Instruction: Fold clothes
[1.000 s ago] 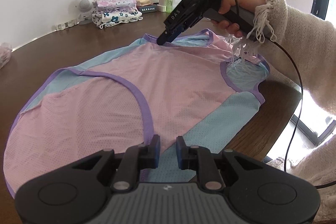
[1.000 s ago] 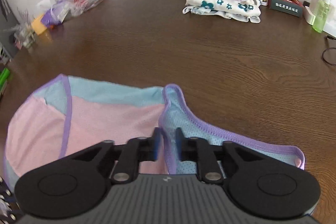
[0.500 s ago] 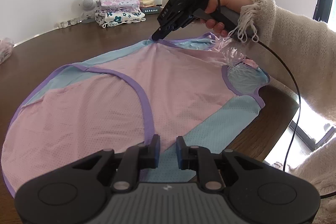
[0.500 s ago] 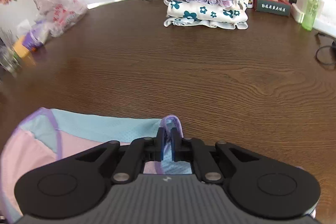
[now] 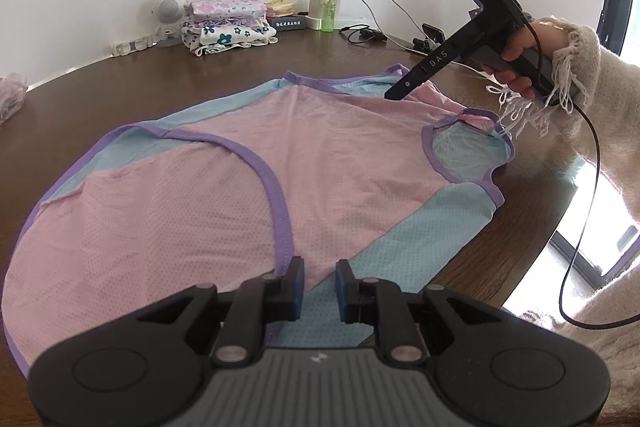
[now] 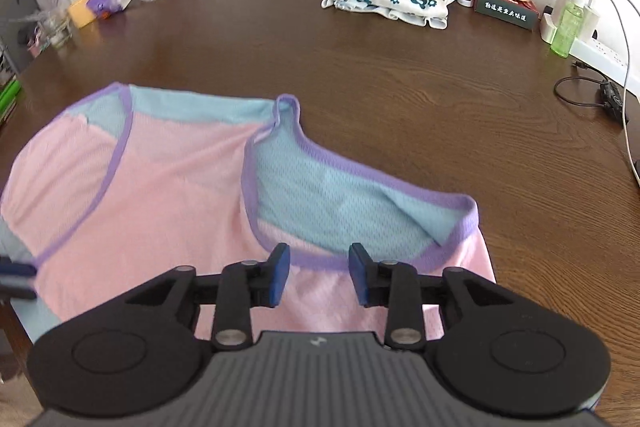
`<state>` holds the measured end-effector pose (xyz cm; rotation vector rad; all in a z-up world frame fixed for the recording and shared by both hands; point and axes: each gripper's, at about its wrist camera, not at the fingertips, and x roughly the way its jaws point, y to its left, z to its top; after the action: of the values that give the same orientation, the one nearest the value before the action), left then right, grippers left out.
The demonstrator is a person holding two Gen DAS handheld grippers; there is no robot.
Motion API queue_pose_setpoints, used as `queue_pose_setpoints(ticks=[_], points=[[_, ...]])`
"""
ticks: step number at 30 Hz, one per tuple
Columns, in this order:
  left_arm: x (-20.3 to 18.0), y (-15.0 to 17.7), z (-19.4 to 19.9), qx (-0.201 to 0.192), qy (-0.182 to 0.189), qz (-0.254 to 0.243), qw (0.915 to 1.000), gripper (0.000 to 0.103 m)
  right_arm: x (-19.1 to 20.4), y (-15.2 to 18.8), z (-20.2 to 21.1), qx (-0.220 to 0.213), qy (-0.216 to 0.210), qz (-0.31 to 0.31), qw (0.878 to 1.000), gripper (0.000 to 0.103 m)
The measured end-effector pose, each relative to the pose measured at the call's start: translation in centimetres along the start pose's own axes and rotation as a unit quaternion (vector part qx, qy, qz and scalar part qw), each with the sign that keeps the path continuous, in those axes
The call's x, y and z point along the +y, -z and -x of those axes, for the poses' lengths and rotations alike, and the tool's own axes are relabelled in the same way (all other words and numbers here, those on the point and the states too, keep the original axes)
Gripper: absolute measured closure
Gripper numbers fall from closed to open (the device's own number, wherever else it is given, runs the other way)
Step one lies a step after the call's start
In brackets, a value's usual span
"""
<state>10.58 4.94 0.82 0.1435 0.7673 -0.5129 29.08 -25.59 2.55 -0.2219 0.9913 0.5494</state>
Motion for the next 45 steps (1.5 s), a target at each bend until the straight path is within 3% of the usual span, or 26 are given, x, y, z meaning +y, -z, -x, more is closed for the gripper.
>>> queue_pose_setpoints(ticks=[3,5,6,16,20,24,27,28,29,30,34,37,39,40,45], points=[[-0.1,0.0,0.0,0.000,-0.003,0.003,1.0000,0.088,0.2,0.4,-0.3,-0.004,0.020,0.018,1.000,0.073],[-0.2,0.0,0.0,0.000,-0.005,0.002,1.0000,0.088,0.4,0.4,-0.3,-0.006,0.036,0.024,0.999,0.094],[-0.2,0.0,0.0,0.000,-0.007,0.001,1.0000,0.088,0.2,0.3,-0.3,-0.005,0.039,0.015,0.999,0.098],[-0.3,0.1,0.1,-0.002,-0.011,0.002,0.9999,0.088,-1.8,0.8,0.3,-0.029,0.055,-0.040,0.997,0.098],[-0.3,0.2,0.1,-0.004,-0.012,0.002,0.9999,0.088,-3.5,0.7,1.7,-0.064,0.028,-0.096,0.993,0.084],[-0.4,0.2,0.1,-0.005,-0.012,0.000,0.9999,0.087,-5.4,0.3,2.4,-0.074,0.101,-0.127,0.984,0.084],[-0.4,0.3,0.2,-0.007,-0.007,-0.001,1.0000,0.082,-6.2,0.4,1.4,-0.059,0.105,-0.127,0.985,0.083],[-0.5,0.3,0.2,-0.007,-0.009,-0.003,0.9999,0.082,-6.3,0.5,1.0,-0.055,0.108,-0.125,0.985,0.084],[-0.6,0.3,0.2,-0.007,-0.011,-0.007,0.9999,0.082,-6.3,0.6,0.7,-0.053,0.109,-0.124,0.985,0.096],[-0.7,0.3,0.2,-0.007,-0.012,-0.008,0.9999,0.082,-6.4,0.6,0.4,-0.054,0.110,-0.126,0.984,0.099],[-0.6,0.3,0.2,-0.006,-0.009,-0.003,0.9999,0.082,-7.2,0.5,0.4,-0.069,0.124,-0.152,0.978,0.098],[-0.5,0.3,0.2,-0.006,-0.009,-0.003,0.9999,0.082,-7.7,0.5,0.4,-0.071,0.123,-0.162,0.977,0.095],[-0.4,0.4,0.3,-0.007,-0.008,0.000,0.9999,0.082,-7.9,0.8,0.9,-0.071,0.116,-0.173,0.976,0.082],[-0.4,0.4,0.3,-0.008,-0.007,0.002,0.9999,0.082,-7.8,1.1,1.5,-0.077,0.115,-0.178,0.974,0.069],[-0.2,0.3,0.3,-0.009,-0.006,0.009,0.9999,0.082,-5.5,3.5,5.7,-0.109,0.079,-0.155,0.979,0.067]])
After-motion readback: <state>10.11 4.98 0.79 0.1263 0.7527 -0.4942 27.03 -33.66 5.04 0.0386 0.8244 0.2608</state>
